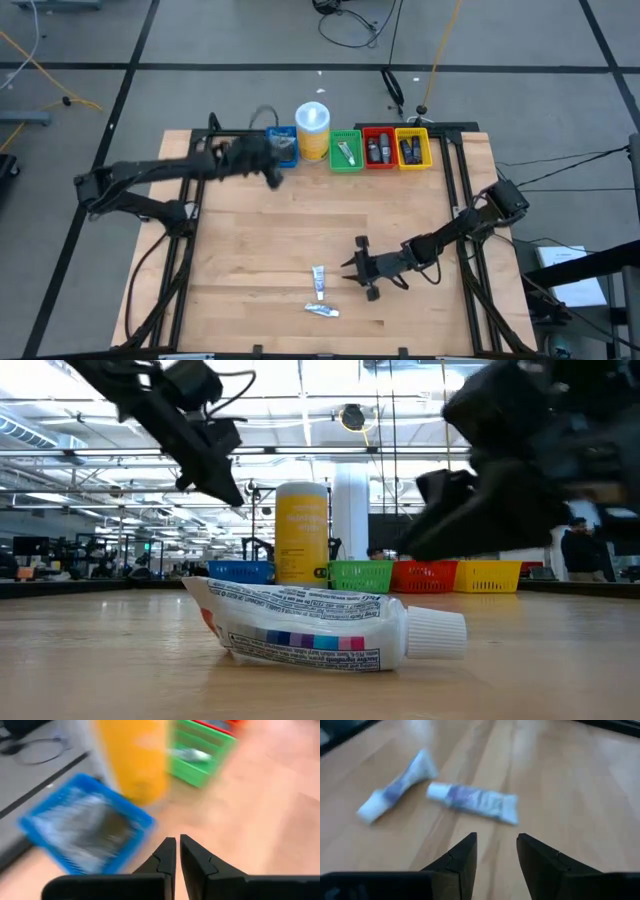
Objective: Pick & Place Travel size toiletries
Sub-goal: Put the toothpaste into the green basket
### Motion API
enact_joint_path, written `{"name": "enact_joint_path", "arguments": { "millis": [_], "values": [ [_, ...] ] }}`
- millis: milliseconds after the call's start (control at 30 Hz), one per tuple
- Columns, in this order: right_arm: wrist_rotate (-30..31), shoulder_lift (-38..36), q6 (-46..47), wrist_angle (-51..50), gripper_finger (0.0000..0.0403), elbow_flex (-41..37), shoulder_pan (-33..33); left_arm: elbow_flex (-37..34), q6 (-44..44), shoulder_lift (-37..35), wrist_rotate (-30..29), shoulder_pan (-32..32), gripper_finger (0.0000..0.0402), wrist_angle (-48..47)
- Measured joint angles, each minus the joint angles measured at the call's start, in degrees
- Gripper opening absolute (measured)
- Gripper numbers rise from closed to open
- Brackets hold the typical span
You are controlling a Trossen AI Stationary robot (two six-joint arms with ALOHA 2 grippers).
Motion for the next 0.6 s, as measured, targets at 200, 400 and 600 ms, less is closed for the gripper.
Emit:
{"name": "enact_joint_path", "arguments": {
  "millis": [200, 400, 600],
  "values": [
    [0.0, 0.0, 3.7, 5.8, 0.013, -2.0, 0.9, -13.1, -6.0, -1.1, -5.4, -19.4, 0.0026, 17.9],
    [0.3, 0.0, 13.4, 1.9, 0.0141, 2.4, -1.3, -24.0, -7.9, 4.8, -11.1, -35.8, 0.0026, 45.6],
    [1.0, 0.1, 22.1, -14.1, 0.021, 13.2, -1.1, -25.5, -8.3, 13.0, -22.4, -44.1, 0.0026, 56.3]
  ]
}}
